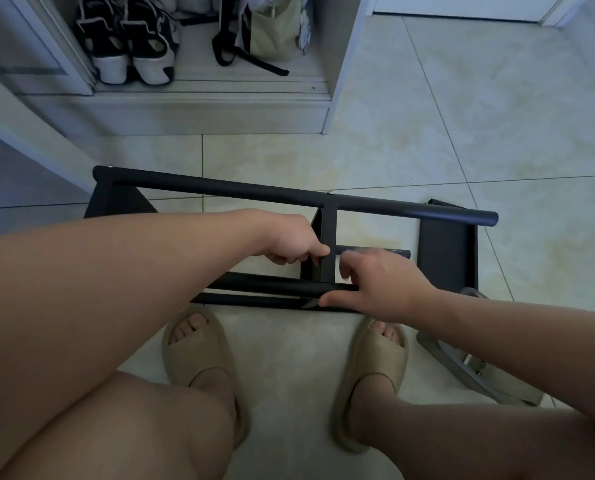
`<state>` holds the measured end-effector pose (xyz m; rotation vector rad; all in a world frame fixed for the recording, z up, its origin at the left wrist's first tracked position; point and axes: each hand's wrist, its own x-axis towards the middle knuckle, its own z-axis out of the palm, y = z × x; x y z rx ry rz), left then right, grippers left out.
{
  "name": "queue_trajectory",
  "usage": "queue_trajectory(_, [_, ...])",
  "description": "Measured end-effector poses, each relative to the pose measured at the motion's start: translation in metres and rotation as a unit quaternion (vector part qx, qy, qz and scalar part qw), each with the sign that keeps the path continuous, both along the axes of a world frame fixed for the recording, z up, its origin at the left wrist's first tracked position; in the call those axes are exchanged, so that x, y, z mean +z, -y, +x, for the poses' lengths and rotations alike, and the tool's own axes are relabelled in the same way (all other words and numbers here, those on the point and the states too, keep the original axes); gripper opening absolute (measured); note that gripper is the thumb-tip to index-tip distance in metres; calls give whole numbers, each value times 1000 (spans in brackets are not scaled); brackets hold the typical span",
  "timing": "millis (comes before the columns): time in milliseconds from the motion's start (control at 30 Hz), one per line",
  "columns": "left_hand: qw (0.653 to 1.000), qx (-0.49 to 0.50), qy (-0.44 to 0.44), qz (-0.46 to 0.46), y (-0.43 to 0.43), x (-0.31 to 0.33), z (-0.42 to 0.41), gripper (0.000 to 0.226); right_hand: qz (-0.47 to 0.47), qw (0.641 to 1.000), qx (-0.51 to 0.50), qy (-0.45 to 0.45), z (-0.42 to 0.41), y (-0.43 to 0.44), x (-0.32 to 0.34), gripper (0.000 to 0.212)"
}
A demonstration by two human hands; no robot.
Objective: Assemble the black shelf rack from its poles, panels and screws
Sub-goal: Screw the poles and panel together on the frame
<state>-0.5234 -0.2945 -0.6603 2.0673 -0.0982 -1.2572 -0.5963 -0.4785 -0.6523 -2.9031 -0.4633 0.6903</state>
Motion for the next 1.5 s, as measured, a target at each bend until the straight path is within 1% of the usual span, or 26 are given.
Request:
queue_trajectory(33, [1000, -4, -6, -1, 0, 0, 1, 27, 5, 999, 13, 47, -1, 3, -2, 75])
queue_trajectory(100, [1000, -10, -18, -4, 0, 0, 3, 28, -7, 992, 41, 120, 1, 7, -4, 103])
queue_trajectory(167, [999, -13, -28, -8, 1, 0, 4, 28, -27, 989, 66, 129, 8, 10, -5, 129])
queue_trajectory(233, [999, -13, -34, -15, 2, 0, 6, 27, -48, 987, 102, 112, 19, 11, -7, 139])
queue_trajectory(367, [999, -14, -44, -30, 1, -4, 10, 28, -77, 978, 168, 101, 33, 12, -15, 137])
queue_trajectory(533, [997, -6, -58, -52, -1, -8, 15, 26, -56, 977, 174, 107, 38, 13, -21, 135])
queue_trajectory(600, [995, -3, -84, -55, -5, -11, 18, 24, -53, 977, 174, 107, 38, 13, -22, 134])
queue_trajectory(667, [989, 5, -136, -57, -12, -14, 21, 21, -55, 977, 174, 107, 36, 13, -22, 134])
queue_trajectory(733, [981, 39, -179, -56, -20, -18, 24, 19, -55, 978, 172, 103, 34, 12, -21, 135])
queue_trajectory(767, [980, 64, -184, -52, -24, -21, 25, 20, -53, 979, 170, 102, 33, 11, -21, 136])
queue_trajectory(833, [978, 103, -176, -45, -28, -27, 27, 32, -50, 979, 168, 103, 33, 10, -21, 135])
queue_trajectory(900, [975, 119, -178, -54, -28, -30, 27, 38, -45, 979, 167, 103, 33, 10, -21, 135])
queue_trajectory(1167, [964, 138, -198, -109, -27, -34, 25, 30, -43, 978, 169, 111, 32, 11, -22, 133])
queue_trajectory(1333, [959, 155, -204, -116, -30, -32, 24, 33, -39, 978, 169, 113, 33, 11, -23, 133])
queue_trajectory(1433, [959, 150, -206, -123, -32, -30, 24, 38, -38, 978, 169, 114, 33, 11, -23, 133])
queue_trajectory(1500, [960, 144, -205, -129, -32, -28, 25, 37, -38, 978, 169, 114, 32, 11, -23, 133])
